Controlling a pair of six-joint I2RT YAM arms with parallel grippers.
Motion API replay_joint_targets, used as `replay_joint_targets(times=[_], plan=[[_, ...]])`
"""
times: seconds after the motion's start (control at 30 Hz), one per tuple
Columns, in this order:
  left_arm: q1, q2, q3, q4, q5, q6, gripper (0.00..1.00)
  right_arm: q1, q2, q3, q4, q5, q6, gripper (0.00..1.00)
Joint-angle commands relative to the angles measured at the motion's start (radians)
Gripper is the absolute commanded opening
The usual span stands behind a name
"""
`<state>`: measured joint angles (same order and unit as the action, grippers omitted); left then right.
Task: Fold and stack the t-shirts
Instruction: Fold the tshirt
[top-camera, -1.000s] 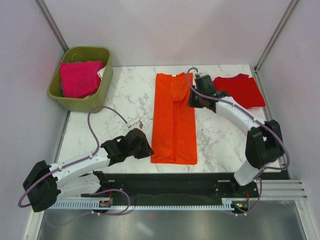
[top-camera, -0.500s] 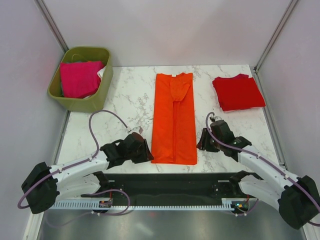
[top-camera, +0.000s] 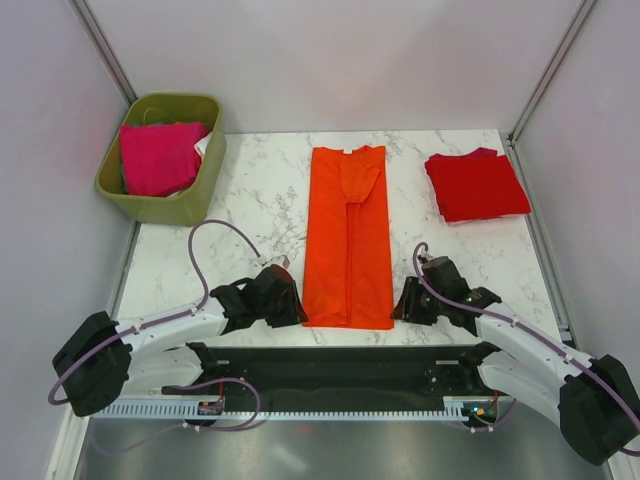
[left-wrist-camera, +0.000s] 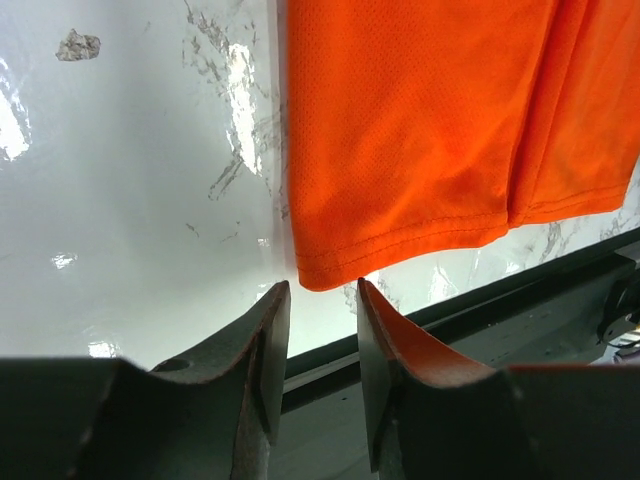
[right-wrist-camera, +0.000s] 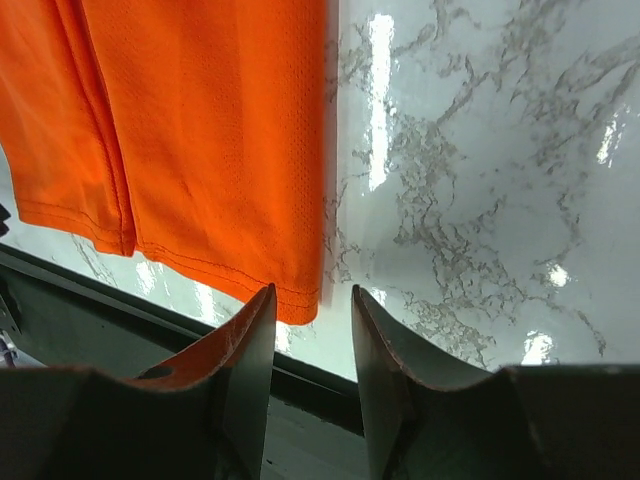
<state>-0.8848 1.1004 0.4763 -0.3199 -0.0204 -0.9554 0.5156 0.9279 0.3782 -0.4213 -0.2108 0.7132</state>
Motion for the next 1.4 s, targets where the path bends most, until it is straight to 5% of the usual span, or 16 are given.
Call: replay_joint_targets(times=[0.0,0.47,0.67,0.9,1.0,1.13,1.37], plan=[[0.006,0.029,0.001,0.045,-0.001,0.037,0.4,0.009,-0.003,-0.013,0.045,-0.039,0.025,0.43],[0.046,0.058,-0.016,0.094,0.049,0.05,0.39,0.018,0.057,-0.062,0.122,-0.075,0.04,0.36],[0.075,0.067,-0.041,0.134,0.102,0.053,0.38,0.021,0.074,-0.056,0.127,-0.081,0.032,0.09],[0.084,0.088,-0.068,0.197,0.14,0.049,0.37,0.023,0.06,-0.055,0.124,-0.09,0.037,0.03],[0.086,0.114,-0.074,0.229,0.168,0.046,0.33,0.021,0.06,-0.05,0.121,-0.091,0.035,0.02],[0.086,0.119,-0.073,0.228,0.169,0.041,0.02,0.021,0.049,-0.029,0.099,-0.088,0.025,0.0],[0.162,0.017,-0.035,0.179,0.285,0.061,0.02,0.021,-0.015,0.07,0.018,-0.064,0.019,0.0]])
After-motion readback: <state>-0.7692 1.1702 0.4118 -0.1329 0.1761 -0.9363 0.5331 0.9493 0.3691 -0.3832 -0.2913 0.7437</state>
